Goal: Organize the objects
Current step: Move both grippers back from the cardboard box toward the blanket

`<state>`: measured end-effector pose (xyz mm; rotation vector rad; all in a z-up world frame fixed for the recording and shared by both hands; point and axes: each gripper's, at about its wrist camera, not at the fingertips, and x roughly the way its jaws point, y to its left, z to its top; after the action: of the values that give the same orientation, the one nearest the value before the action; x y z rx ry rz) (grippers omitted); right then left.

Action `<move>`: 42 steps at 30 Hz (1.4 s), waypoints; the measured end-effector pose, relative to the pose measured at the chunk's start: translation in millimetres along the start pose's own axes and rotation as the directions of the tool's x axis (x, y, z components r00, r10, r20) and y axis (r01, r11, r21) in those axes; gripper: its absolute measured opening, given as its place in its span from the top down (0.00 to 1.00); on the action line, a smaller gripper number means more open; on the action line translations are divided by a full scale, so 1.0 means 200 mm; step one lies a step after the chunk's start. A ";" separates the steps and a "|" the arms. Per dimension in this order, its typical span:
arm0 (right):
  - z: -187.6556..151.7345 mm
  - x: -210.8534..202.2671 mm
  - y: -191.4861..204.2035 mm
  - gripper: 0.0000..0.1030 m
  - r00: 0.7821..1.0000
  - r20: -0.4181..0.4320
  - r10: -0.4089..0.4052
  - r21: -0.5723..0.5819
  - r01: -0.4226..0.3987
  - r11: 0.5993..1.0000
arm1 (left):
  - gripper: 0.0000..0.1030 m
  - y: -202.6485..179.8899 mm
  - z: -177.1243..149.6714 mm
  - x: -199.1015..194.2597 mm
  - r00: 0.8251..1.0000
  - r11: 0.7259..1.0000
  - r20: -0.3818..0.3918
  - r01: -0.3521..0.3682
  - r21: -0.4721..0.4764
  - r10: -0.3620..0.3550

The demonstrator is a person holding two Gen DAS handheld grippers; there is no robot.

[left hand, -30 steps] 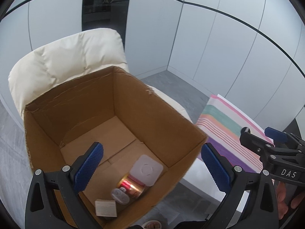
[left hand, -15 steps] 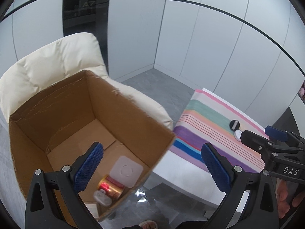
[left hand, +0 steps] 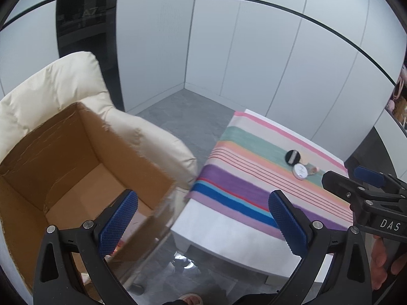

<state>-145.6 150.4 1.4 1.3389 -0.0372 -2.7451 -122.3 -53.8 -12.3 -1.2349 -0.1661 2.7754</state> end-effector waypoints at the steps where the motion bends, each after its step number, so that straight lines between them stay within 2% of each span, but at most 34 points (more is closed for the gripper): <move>1: 0.00 -0.01 -0.02 0.02 1.000 0.000 -0.003 0.006 0.003 1.000 | 0.00 -0.02 0.00 0.00 1.000 1.000 -0.001 0.005 0.004 -0.005; 18: -0.10 -0.11 -0.40 0.02 0.997 0.002 -0.074 0.103 0.073 0.992 | 0.00 -0.38 0.01 0.08 0.996 0.992 -0.018 0.092 0.091 -0.090; 35: -0.25 -0.17 -0.75 0.02 0.988 -0.018 -0.150 0.204 0.151 0.967 | 0.00 -0.75 -0.03 0.15 0.988 0.972 -0.060 0.148 0.184 -0.139; 38: -0.26 -0.14 -0.83 0.02 0.986 -0.020 -0.163 0.211 0.163 0.964 | 0.00 -0.84 -0.04 0.20 0.989 0.964 -0.058 0.146 0.220 -0.137; 42: -0.27 -0.05 -0.95 0.02 0.986 -0.047 -0.162 0.254 0.169 0.952 | 0.00 -0.95 -0.07 0.36 0.990 0.958 -0.087 0.133 0.255 -0.114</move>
<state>-109.8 340.5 -36.2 1.5029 -0.3040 -2.9436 -151.8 144.6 -47.7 -1.2087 0.1203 2.5425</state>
